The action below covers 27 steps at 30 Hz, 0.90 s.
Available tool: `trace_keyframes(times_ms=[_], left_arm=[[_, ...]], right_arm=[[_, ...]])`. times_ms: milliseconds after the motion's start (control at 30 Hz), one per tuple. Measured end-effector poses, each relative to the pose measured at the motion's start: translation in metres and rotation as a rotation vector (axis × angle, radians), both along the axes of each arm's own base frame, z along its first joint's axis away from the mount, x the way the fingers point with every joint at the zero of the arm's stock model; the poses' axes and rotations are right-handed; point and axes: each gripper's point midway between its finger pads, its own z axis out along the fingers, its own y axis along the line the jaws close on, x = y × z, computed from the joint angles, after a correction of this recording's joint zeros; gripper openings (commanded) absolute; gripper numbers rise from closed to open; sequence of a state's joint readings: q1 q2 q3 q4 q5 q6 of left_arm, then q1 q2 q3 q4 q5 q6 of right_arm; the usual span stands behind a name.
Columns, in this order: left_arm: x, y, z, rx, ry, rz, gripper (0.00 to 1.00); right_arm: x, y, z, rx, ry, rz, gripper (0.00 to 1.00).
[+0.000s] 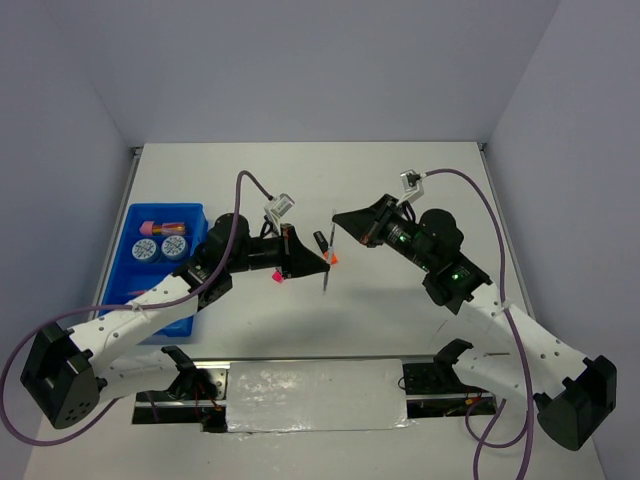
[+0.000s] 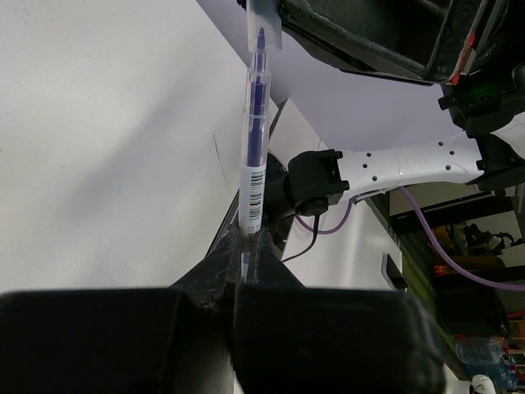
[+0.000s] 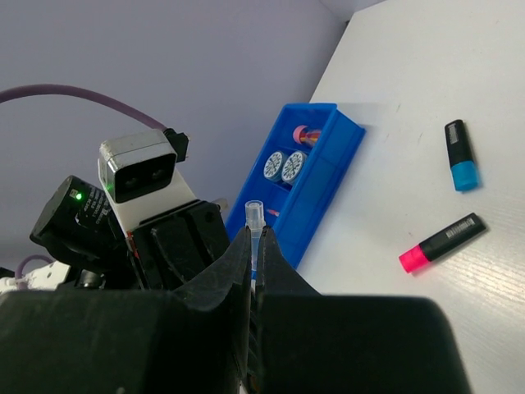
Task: Sort the stationery into containers
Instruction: Close the pen cap on the pen.
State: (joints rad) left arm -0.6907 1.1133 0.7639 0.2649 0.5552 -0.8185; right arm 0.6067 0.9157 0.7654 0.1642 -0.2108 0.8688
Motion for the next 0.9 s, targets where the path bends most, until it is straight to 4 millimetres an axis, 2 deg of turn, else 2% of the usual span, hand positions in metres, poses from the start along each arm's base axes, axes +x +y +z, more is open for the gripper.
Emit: trace_keyframes(times_ms=[467, 567, 900], left_arm=[[0.001, 0.001, 0.002, -0.009, 0.021, 0.004, 0.00], [0.006, 0.002, 0.008, -0.021, 0.006, 0.024, 0.00], [0.010, 0.003, 0.009, -0.020, 0.002, 0.039, 0.00]], right_arm=[[0.001, -0.004, -0.003, -0.010, -0.025, -0.057, 0.00], [-0.003, -0.003, -0.011, -0.031, -0.022, -0.049, 0.00], [-0.004, 0.000, -0.008, -0.045, -0.053, -0.032, 0.00]])
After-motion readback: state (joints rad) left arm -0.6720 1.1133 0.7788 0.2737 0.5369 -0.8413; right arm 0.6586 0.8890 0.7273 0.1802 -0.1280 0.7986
